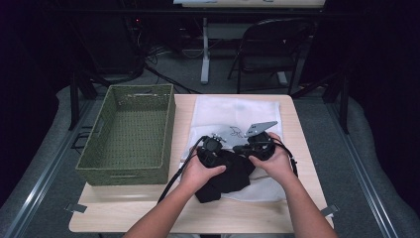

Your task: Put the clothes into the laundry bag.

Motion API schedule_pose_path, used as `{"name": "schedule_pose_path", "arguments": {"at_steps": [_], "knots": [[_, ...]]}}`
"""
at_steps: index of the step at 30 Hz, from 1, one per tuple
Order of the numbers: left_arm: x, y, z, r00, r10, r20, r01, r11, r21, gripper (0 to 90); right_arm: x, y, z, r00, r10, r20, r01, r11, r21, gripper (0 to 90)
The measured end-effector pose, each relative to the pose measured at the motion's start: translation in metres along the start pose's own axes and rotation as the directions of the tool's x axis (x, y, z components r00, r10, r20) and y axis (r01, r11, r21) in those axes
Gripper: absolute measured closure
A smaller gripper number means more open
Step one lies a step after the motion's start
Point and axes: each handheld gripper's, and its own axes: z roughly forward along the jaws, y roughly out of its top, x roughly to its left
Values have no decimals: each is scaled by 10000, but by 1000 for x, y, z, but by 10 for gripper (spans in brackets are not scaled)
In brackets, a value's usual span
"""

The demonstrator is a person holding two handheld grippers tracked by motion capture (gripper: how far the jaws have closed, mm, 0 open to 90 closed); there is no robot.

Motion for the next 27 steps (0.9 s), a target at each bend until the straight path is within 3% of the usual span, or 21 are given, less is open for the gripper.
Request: {"name": "schedule_pose_path", "arguments": {"at_steps": [7, 13, 20, 27], "knots": [[-3, -2, -17, 9995, 252, 177, -248, 9995, -207, 279, -1, -1, 0, 10000, 71, -27, -71, 10000, -33, 898], [-9, -8, -28, 9974, 712, -68, -714, 9971, -250, 282, -3, -2, 0, 9999, 130, 5, -130, 9999, -88, 898], [-10, -19, -44, 9976, 694, -62, -696, 9965, -466, 281, -2, -2, -1, 10000, 68, 53, -68, 9999, -80, 898], [-6, -35, -57, 9974, 725, 34, -724, 9967, -366, 280, -1, -2, -1, 10000, 73, 62, -72, 9999, -71, 898]]}}
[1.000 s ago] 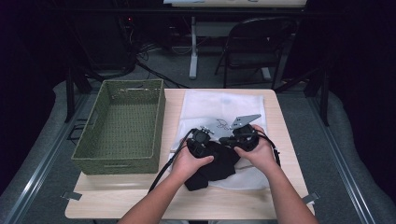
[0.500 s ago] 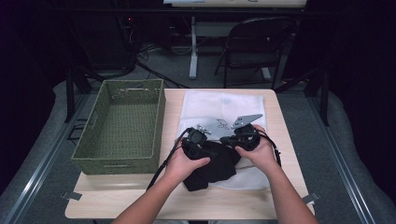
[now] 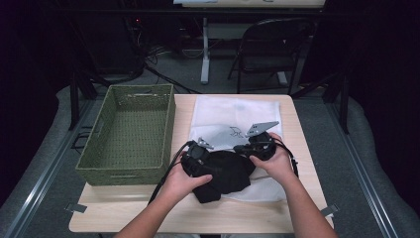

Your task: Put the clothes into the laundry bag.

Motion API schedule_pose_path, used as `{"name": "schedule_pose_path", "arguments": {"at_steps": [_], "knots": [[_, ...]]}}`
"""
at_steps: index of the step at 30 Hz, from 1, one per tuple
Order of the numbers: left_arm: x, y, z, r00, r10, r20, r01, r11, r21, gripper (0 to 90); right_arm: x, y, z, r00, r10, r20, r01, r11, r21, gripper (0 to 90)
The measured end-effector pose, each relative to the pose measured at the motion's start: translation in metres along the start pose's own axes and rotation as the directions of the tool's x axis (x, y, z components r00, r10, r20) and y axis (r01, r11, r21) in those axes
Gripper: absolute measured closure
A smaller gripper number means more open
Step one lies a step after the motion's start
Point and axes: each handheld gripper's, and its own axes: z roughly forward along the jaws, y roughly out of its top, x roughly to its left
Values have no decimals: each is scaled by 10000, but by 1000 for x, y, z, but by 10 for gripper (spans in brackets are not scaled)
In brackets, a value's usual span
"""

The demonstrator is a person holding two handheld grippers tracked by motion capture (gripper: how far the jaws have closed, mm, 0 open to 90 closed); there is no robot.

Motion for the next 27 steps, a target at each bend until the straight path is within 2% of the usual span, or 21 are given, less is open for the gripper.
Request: {"name": "schedule_pose_path", "arguments": {"at_steps": [6, 17, 27], "knots": [[3, -11, -2, 10000, -63, 12, 63, 9998, 174, 271, 0, 0, 0, 10000, -3, -4, 3, 10000, 18, 898], [1, -27, 5, 9991, -195, 368, 177, 9987, 479, 251, 1, -1, 1, 10000, -40, -14, 40, 10000, 41, 898], [0, -41, 18, 9979, -313, 569, 264, 9960, 848, 242, 2, -1, 1, 10000, -20, -12, 20, 10000, 55, 897]]}}
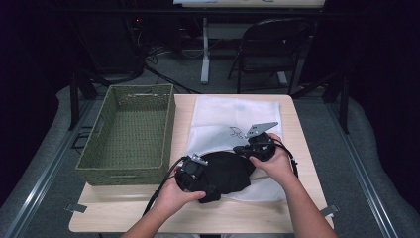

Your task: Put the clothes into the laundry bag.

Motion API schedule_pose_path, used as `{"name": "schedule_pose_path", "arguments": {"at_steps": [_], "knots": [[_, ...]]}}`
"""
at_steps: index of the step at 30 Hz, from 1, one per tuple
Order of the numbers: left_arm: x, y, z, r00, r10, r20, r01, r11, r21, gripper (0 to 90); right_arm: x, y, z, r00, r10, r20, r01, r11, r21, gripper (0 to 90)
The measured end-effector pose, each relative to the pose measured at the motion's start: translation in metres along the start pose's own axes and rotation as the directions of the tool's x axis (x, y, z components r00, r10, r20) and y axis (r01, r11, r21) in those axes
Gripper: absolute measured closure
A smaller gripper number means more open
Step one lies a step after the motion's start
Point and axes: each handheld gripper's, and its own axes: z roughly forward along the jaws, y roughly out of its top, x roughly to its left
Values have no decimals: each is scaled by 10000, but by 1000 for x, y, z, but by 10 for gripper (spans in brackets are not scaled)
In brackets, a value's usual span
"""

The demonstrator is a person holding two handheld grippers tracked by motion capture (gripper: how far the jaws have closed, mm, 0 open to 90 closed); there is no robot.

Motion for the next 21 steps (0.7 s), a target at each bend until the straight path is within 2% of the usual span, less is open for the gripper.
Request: {"name": "schedule_pose_path", "arguments": {"at_steps": [12, 20, 21], "knots": [[0, -3, 15, 9999, -8, 150, 4, 9996, 273, 240, 1, 0, 0, 10000, -50, -11, 50, 10000, 28, 897], [2, -4, 19, 9994, 143, 311, -148, 9997, 189, 476, 2, 0, 1, 10000, -70, 8, 70, 10000, 40, 897], [3, -5, 20, 9992, 37, 402, -42, 9999, 139, 498, 2, 0, 1, 10000, -77, 9, 76, 10000, 42, 897]]}}
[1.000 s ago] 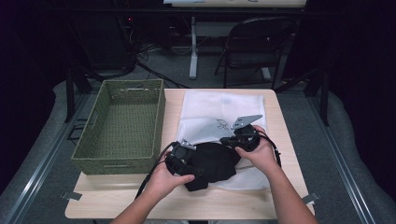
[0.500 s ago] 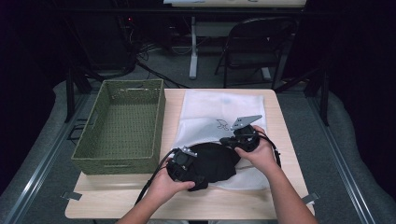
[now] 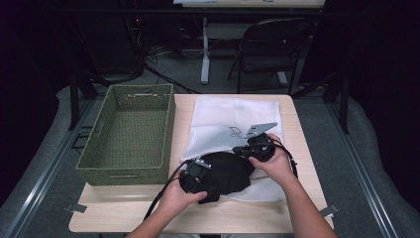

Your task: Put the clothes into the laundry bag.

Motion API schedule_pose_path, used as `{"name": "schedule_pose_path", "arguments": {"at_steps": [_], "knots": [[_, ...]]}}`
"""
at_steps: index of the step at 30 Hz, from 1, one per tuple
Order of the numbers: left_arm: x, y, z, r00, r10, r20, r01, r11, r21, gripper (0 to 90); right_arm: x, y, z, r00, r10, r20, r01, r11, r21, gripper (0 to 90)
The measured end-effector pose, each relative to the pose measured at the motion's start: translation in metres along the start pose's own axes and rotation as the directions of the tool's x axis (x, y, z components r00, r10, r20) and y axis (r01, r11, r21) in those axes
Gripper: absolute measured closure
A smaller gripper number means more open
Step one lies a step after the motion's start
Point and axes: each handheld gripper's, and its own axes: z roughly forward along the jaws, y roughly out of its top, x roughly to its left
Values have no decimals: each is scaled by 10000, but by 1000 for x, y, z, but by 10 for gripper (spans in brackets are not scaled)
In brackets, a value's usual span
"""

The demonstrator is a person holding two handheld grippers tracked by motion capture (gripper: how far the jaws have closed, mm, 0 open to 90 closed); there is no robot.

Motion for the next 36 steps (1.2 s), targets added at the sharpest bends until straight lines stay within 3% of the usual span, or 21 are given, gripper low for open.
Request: {"name": "schedule_pose_path", "arguments": {"at_steps": [7, 11, 14, 17, 25, 36], "knots": [[-2, -1, 1, 9992, 291, -258, -292, 9996, -25, 524, 1, 0, 0, 10000, -31, 20, 31, 10000, 16, 897], [-2, -1, 1, 9993, 154, -355, -154, 9999, -1, 526, 2, 0, 1, 10000, -71, 12, 71, 10000, 10, 897], [-3, -1, 2, 9992, 117, -378, -119, 9999, -54, 586, 2, 0, 1, 10000, -63, 6, 63, 10000, 27, 897], [-2, -2, 2, 9998, -94, -199, 91, 9999, -141, 672, 2, 0, 1, 9999, -100, 13, 100, 9999, 49, 897], [-3, -1, 2, 9999, 17, -134, -20, 9998, -190, 799, 4, 0, 2, 9999, -103, 24, 103, 9999, 42, 897], [-4, 4, -2, 10000, 51, 31, -50, 9995, -316, 825, 6, 1, 2, 9999, -166, 25, 166, 9999, 22, 897]]}}
